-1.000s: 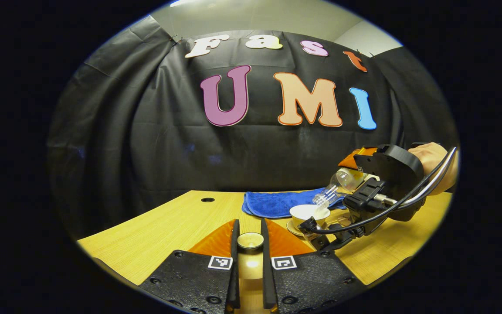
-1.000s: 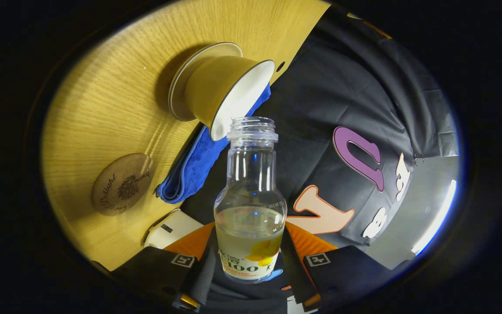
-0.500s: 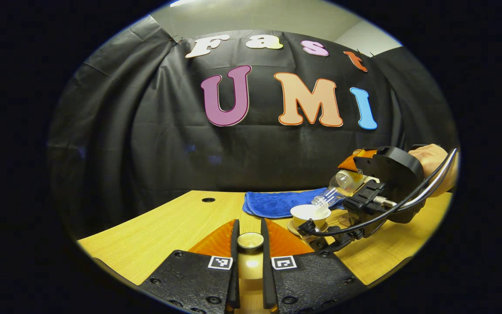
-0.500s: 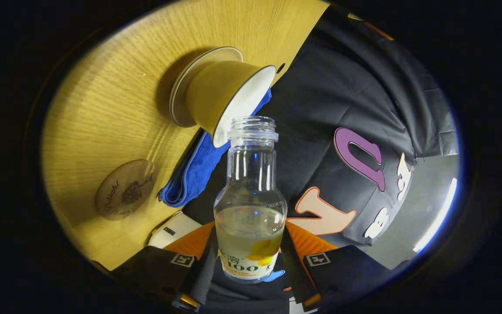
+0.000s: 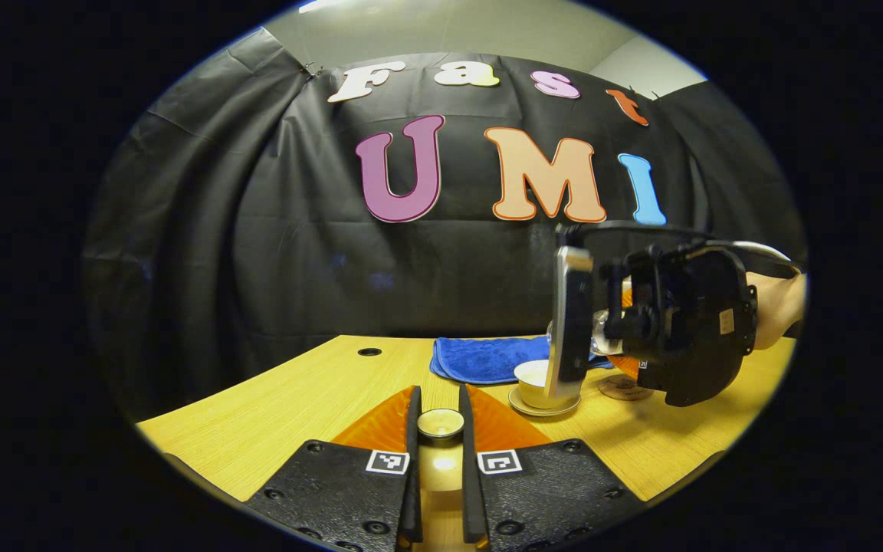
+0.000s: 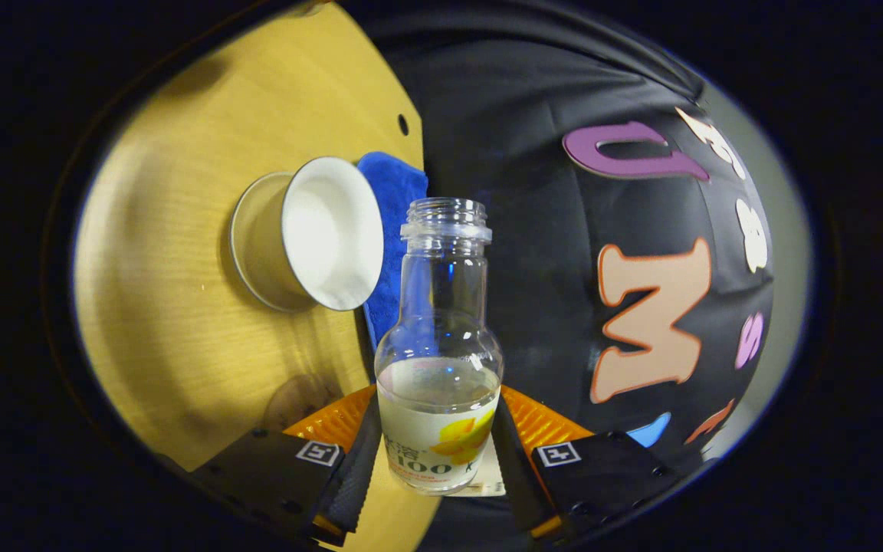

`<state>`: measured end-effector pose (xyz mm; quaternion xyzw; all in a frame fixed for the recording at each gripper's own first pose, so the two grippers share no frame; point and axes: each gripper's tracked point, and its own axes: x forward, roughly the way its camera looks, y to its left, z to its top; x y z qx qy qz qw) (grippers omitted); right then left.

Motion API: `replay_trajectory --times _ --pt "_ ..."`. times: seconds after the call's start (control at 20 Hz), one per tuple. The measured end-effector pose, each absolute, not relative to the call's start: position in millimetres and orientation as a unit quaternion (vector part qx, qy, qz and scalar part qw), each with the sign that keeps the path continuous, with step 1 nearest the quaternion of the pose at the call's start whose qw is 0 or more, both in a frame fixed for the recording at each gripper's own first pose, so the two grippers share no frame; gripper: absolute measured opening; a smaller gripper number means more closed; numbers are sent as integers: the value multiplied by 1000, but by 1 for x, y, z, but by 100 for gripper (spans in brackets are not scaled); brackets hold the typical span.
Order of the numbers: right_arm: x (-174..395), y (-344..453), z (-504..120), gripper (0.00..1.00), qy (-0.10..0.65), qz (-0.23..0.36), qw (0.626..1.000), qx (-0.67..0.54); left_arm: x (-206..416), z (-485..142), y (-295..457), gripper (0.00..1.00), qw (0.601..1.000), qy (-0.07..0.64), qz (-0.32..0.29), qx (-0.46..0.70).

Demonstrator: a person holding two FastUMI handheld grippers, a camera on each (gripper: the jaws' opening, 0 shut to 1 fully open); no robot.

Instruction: Open the teacup lid with one hand, grasp the water bottle and pour water into the teacup with the other hand; after pouring, place the water bottle on the coaster and then close the teacup lid.

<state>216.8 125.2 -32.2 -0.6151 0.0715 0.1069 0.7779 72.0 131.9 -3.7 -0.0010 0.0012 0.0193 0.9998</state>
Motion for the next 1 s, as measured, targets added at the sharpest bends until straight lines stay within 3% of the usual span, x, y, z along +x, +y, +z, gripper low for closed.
replay_trajectory --times 0.25,0.4,0.6,1.0 --pt "218 114 -17 75 86 115 907 -396 72 -4 132 18 1000 1 19 -1" --pt "211 110 -25 77 109 136 956 -236 72 -4 132 18 1000 1 19 -1" --pt "217 113 -32 80 123 136 981 -70 72 -4 132 18 1000 1 19 -1" --pt "219 107 -38 77 109 124 986 -36 72 -4 132 18 1000 1 19 -1"
